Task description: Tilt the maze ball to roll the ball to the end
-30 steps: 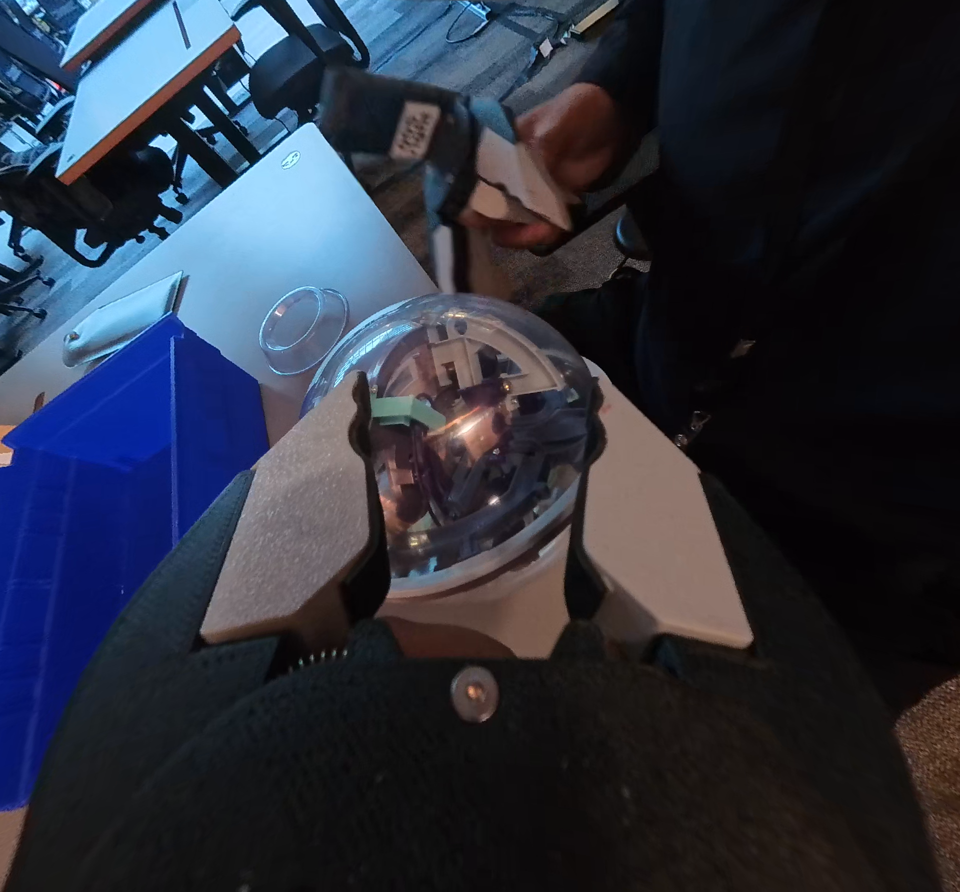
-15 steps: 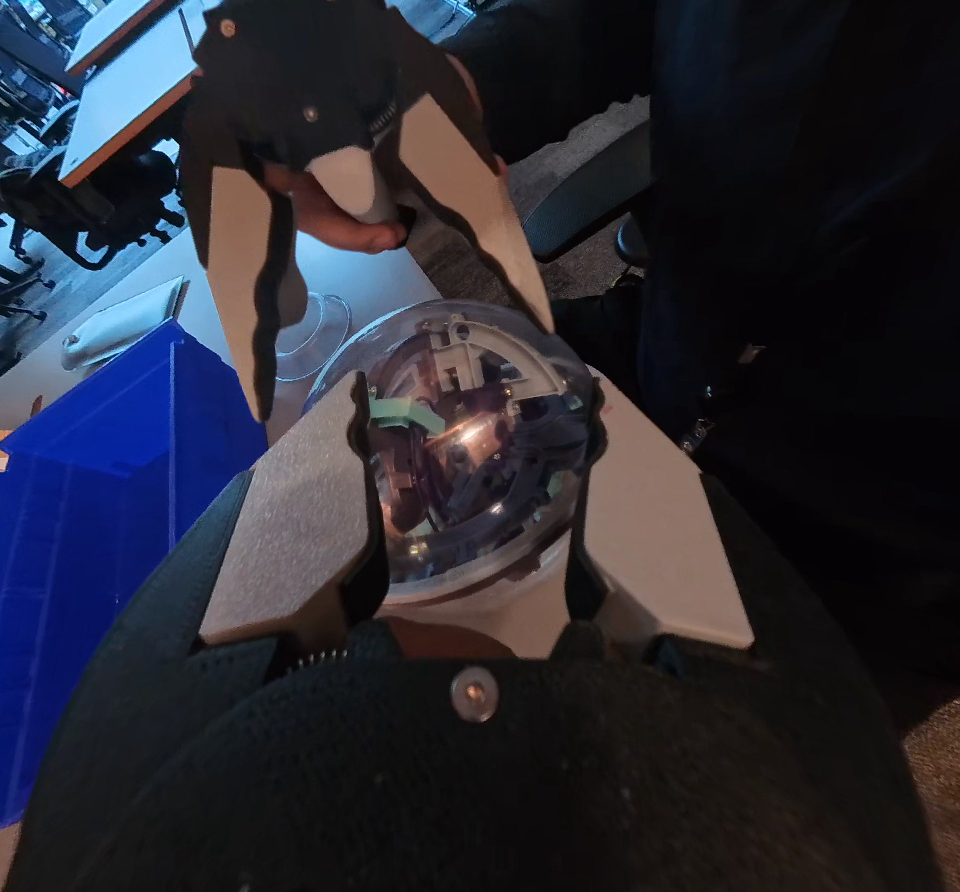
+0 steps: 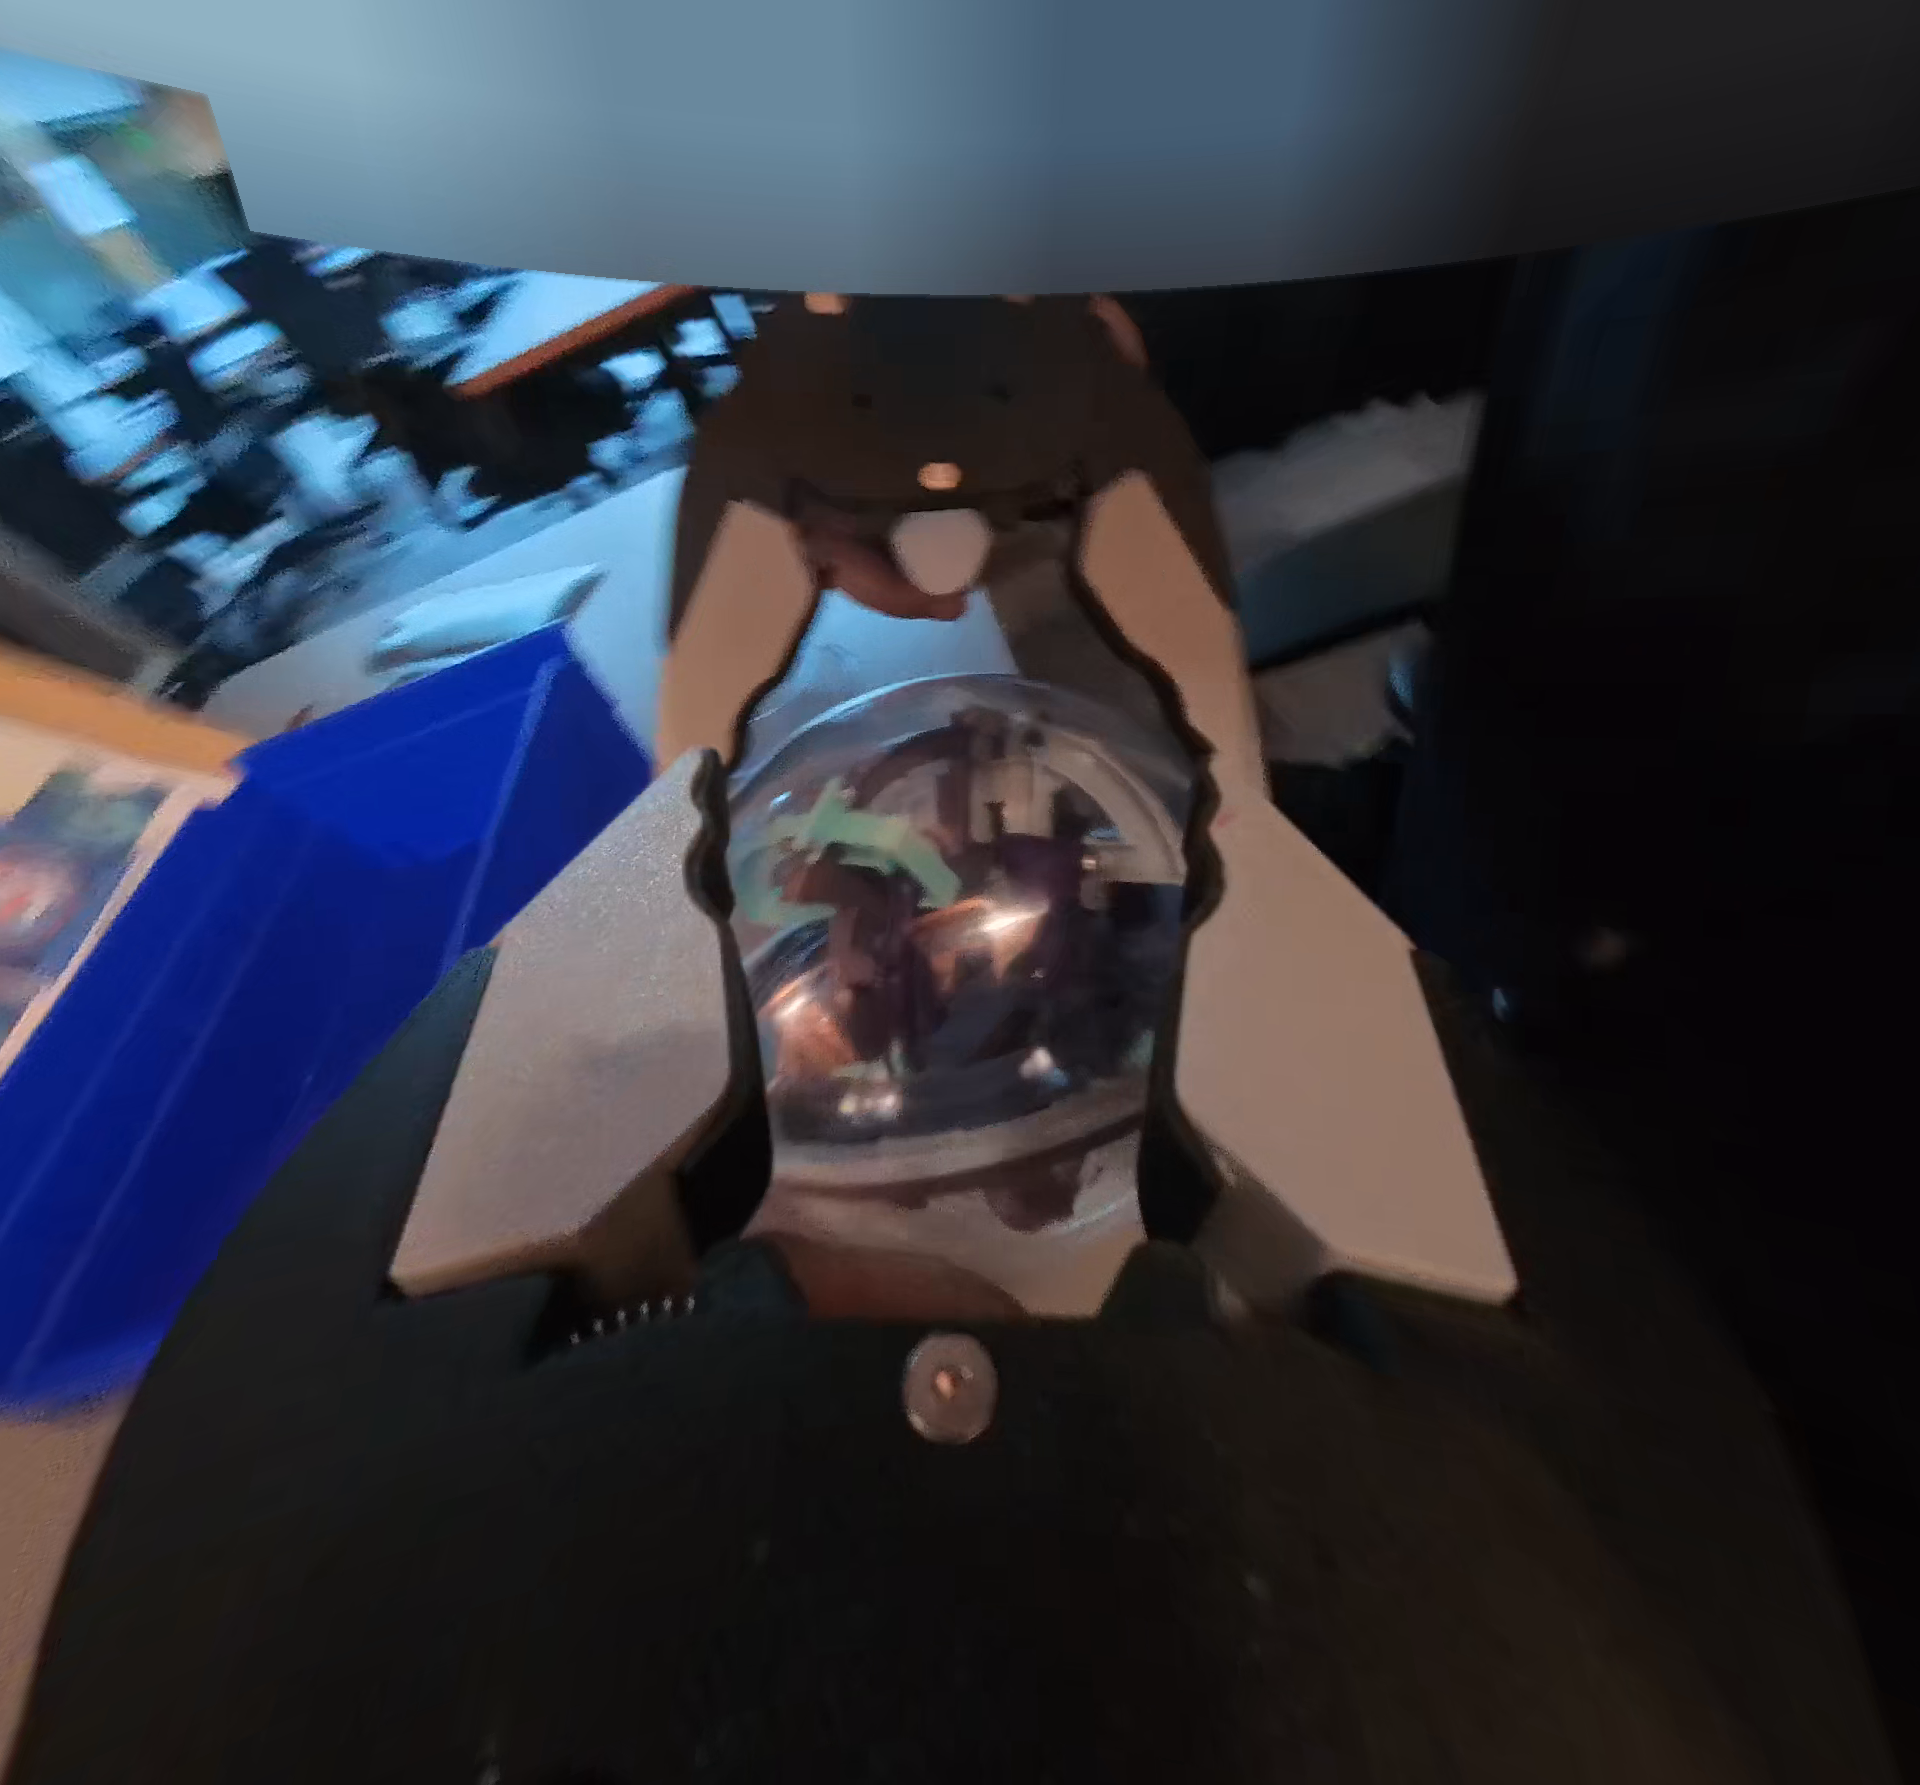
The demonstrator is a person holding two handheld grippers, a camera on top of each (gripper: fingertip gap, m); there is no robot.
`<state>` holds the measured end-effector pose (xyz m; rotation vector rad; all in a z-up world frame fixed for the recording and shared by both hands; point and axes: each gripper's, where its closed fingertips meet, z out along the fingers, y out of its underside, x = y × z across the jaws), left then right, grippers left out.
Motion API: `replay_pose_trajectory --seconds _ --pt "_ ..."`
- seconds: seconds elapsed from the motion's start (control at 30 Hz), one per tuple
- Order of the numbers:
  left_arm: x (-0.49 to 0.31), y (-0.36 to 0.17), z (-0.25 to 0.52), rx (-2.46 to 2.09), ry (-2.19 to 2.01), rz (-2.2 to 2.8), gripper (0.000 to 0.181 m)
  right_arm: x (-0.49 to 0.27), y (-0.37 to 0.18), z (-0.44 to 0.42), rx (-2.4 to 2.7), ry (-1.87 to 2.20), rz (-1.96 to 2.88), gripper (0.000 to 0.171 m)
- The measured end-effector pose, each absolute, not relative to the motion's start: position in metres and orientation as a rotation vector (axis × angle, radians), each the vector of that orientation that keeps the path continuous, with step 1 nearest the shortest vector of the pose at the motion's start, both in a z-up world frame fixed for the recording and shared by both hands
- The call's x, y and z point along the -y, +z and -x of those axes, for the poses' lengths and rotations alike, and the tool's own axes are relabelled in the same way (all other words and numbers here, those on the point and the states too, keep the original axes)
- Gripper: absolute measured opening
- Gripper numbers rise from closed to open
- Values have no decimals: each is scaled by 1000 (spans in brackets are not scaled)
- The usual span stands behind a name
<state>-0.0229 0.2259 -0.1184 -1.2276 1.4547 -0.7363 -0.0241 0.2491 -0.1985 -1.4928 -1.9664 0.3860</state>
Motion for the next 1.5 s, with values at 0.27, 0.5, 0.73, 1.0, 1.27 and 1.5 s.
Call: replay_pose_trajectory --seconds 0.27,0.5,0.73,1.0,1.27,1.5 --pt "-253 -155 64 -677 -1021 1809 101 -248 -197 28 1950 412 1481 154" --pt "-248 -178 54 -642 -1099 1836 120 -248 -196 32 1940 464 1463 155" --pt "-247 -179 55 -685 -1110 1815 119 -254 -168 21 1771 871 1530 147" --pt "-242 -184 56 -737 -1095 1803 118 -280 -202 -33 1369 1761 1928 131" --pt "-239 -198 56 -777 -1067 1810 117 -249 -221 -6 1527 2040 1887 139" --pt "-235 -190 53 -813 -1046 1728 120 -232 -227 -3 1669 1976 1795 147"
